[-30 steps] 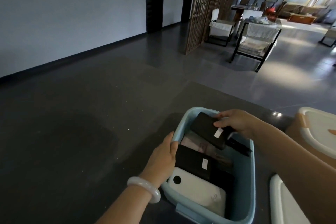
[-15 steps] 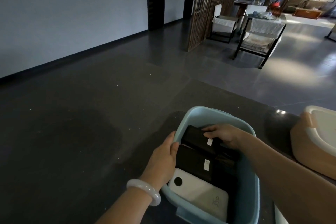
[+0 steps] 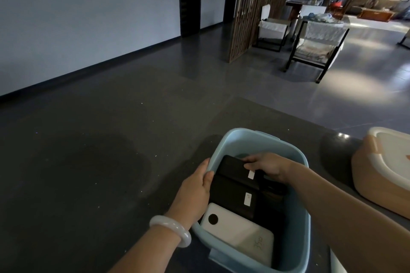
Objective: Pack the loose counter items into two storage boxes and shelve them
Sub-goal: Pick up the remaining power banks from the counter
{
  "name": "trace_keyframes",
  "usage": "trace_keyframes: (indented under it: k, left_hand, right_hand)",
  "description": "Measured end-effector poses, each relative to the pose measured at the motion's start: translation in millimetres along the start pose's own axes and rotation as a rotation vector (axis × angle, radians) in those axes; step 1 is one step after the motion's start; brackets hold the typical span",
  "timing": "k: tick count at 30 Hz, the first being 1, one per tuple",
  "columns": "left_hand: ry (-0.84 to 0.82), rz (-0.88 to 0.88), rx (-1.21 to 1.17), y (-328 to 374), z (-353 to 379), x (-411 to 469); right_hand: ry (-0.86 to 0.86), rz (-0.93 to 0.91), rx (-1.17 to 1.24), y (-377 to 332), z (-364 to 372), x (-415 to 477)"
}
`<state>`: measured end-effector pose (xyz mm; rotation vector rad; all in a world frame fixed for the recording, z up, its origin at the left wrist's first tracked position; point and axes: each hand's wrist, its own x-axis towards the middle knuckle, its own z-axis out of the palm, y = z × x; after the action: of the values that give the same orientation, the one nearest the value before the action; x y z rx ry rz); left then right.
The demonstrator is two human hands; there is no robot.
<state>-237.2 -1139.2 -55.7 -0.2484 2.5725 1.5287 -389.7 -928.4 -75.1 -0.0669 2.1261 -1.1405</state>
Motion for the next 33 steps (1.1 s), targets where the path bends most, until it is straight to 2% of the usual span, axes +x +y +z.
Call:
trace_keyframes:
  k: [13,20,22,24,28,33]
  left_hand:
    - [0.001,-0.006,0.014,3,2,0]
    - [0.004,0.01,0.08,3,-2,-1]
    - [0.062,-0.005,0.108,3,-6,-5]
    - [0.163,-0.022,0.149,1,-16,-10]
    - [0.333,-0.068,0.517,-17,-47,-31]
    - [0.421,-0.179,0.879,-48,-91,-86]
  right_hand:
    - [0.055,-0.031,-0.126,-5,5,-10]
    - [0.388,-0.271,-0.357,-41,24,-37]
    - [0.434,-0.359,-0.433,-60,33,-49]
    - [0.413,-0.444,-0.491,-79,48,-59]
    - [0.322,-0.611,-0.664,-110,90,-58]
    - [0.035,-0.695,-0.771,-134,171,-44]
